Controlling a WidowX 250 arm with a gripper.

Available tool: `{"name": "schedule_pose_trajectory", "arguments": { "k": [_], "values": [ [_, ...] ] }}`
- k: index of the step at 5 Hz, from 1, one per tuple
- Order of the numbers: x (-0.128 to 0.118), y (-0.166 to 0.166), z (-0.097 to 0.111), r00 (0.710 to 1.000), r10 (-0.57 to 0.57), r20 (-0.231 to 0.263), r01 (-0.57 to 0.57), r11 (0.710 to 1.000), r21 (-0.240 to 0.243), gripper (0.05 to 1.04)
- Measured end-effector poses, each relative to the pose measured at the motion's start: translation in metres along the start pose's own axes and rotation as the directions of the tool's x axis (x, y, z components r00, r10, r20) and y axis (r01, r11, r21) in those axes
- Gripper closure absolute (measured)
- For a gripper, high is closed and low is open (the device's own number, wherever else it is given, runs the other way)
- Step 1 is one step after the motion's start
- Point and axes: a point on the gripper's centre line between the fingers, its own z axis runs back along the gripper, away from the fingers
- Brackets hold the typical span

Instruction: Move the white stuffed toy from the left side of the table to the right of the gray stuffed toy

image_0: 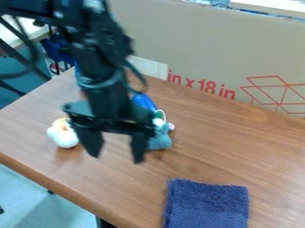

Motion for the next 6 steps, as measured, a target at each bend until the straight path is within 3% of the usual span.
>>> {"name": "schedule_pose_trajectory", "arguments": {
  "k": [2, 4, 5, 6],
  "values": [
    [0.017, 0.068, 0.004, 0.994, -0.077, -0.077, 0.077, 0.997, -0.004, 0.083],
    [0.022, 0.096, 0.001, 0.991, -0.062, -0.115, 0.075, 0.991, 0.109, 0.083],
    [0.029, 0.103, -0.001, 0.996, -0.064, -0.068, 0.072, 0.99, 0.123, 0.083],
    [0.04, 0.113, -0.011, 0.998, -0.069, 0.01, 0.067, 0.99, 0.123, 0.083]
  ]
}}
